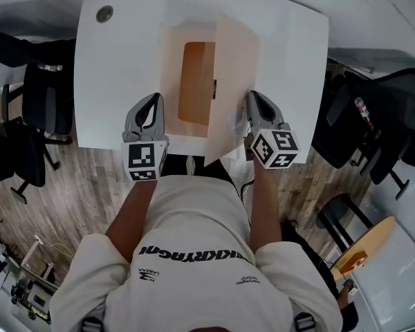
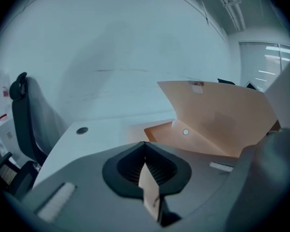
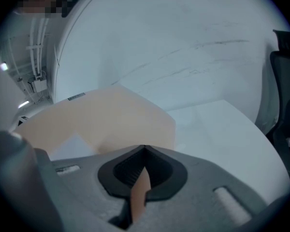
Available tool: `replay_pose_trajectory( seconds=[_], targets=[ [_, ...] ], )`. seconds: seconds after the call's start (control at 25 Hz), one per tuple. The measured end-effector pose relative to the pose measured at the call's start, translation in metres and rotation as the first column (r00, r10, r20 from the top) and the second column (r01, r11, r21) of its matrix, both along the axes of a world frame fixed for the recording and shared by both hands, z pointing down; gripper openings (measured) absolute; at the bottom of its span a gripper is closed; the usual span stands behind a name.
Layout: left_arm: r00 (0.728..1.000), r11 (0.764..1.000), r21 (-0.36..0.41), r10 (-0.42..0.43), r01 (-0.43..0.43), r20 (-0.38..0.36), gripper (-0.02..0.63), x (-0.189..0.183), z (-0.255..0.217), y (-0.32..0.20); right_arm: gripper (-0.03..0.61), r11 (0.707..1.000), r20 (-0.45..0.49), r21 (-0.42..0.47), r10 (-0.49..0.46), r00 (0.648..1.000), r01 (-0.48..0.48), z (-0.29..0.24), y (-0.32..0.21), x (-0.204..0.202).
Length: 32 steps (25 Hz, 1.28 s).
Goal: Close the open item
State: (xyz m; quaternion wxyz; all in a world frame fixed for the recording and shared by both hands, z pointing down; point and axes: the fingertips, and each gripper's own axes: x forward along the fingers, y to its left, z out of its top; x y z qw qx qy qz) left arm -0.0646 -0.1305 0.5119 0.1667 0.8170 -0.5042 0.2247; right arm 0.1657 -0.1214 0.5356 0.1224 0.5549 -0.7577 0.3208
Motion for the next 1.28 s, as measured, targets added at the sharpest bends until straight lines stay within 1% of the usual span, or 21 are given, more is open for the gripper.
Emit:
replay_pose_trajectory(
  seconds=[0.16,0.28,0.6,0.76,1.28],
  targets=[
    [1.000,0.999,-0.049,0.012,-0.012,-0.007,0.006,0.001,0.011,0.001,-0.002,1.000,-0.011,-0.002,-0.010,1.000,0.010,0.000,0.002,-0.002],
    [1.000,0.996,-0.083,0.019,-0.018,0.010,0.006,-0.001,0.020,0.000,-0.002,1.000,-0.002,-0.003,-0.012,1.000,0.012,0.000,0.002,-0.002],
    [0.996,0.992,-0.125,0.032,-0.022,0.078,0.006,-0.017,0.046,-0.004,-0.002,1.000,-0.012,-0.013,-0.017,1.000,0.017,0.004,0.001,-0.009],
    [0.996,0.988,-0.156,0.027,-0.013,0.088,0.006,-0.024,0.060,-0.004,-0.002,1.000,-0.015,-0.017,-0.022,1.000,0.022,0.005,0.001,-0.013],
    [0.995,0.979,-0.204,0.027,-0.008,0.092,0.006,-0.026,0.081,-0.008,-0.002,0.999,-0.021,-0.025,-0.033,0.999,0.032,0.007,-0.002,-0.018]
  ],
)
